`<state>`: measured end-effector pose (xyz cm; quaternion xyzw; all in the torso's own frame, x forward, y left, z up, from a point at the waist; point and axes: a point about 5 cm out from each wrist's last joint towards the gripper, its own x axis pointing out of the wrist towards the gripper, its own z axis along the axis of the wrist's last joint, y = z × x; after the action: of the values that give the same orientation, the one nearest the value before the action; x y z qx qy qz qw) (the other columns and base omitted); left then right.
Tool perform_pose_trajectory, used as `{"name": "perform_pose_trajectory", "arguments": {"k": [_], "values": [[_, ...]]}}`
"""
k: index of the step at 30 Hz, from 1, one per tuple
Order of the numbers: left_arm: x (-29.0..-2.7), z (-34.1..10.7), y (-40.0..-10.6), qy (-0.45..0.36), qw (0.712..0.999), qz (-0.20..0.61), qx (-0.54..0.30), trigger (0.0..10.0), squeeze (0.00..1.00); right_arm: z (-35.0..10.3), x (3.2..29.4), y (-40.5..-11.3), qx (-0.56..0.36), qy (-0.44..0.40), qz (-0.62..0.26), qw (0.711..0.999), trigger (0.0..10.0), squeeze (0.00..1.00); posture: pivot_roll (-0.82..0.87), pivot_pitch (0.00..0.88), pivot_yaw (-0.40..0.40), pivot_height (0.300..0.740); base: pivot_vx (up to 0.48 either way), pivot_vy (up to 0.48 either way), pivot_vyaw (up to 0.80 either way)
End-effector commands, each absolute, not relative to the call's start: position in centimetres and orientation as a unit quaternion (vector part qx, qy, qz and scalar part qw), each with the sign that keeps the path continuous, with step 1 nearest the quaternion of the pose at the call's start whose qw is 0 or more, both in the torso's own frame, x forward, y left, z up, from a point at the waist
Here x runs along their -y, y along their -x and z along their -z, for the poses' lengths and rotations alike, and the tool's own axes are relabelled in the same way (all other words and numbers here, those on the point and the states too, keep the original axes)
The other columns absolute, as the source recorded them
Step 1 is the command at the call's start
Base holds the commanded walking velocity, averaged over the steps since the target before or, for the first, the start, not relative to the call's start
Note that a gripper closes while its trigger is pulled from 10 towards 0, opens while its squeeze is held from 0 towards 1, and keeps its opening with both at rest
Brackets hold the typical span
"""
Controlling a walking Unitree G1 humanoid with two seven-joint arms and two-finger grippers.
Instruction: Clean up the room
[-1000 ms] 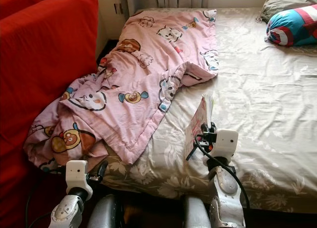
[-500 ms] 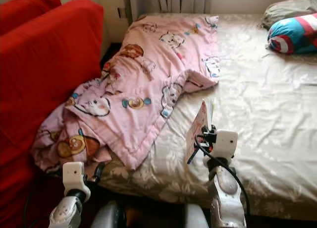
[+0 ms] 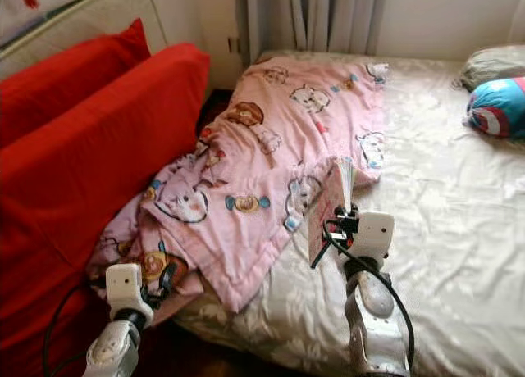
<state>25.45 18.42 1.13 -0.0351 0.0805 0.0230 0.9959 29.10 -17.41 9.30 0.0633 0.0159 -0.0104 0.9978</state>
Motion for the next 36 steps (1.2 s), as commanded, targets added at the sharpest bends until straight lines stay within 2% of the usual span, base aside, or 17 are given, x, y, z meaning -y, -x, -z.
{"name": "perform_pose_trajectory", "arguments": {"k": [1,8,27,36], "values": [[-18.65,-0.77,-25.18,0.039,0.995,-0.027,-0.088,10.0,0.0,-10.13,17.02,-29.4,0.005,-0.065,0.006,0.998,10.0,0.0,-0.06,0.009,0.029,0.74,0.0,0.0,0.0],[-18.52,-0.73,-25.22,0.036,0.995,-0.022,-0.087,10.0,0.0,-9.98,17.32,-29.41,-0.002,-0.065,0.021,0.998,10.0,0.0,-0.06,0.0,0.028,0.74,0.0,0.0,0.0],[-18.45,-1.02,-25.64,0.033,0.996,-0.023,-0.076,10.0,0.0,-9.99,17.62,-29.46,-0.004,-0.065,0.043,0.997,10.0,0.0,-0.06,0.057,0.023,0.74,0.0,0.0,-0.65],[-18.67,-1.19,-25.72,0.031,0.997,-0.027,-0.072,10.0,0.0,-10.03,17.49,-29.71,-0.005,-0.068,0.046,0.997,10.0,0.0,-0.06,0.071,0.025,0.74,0.0,-0.326,0.0]]}}
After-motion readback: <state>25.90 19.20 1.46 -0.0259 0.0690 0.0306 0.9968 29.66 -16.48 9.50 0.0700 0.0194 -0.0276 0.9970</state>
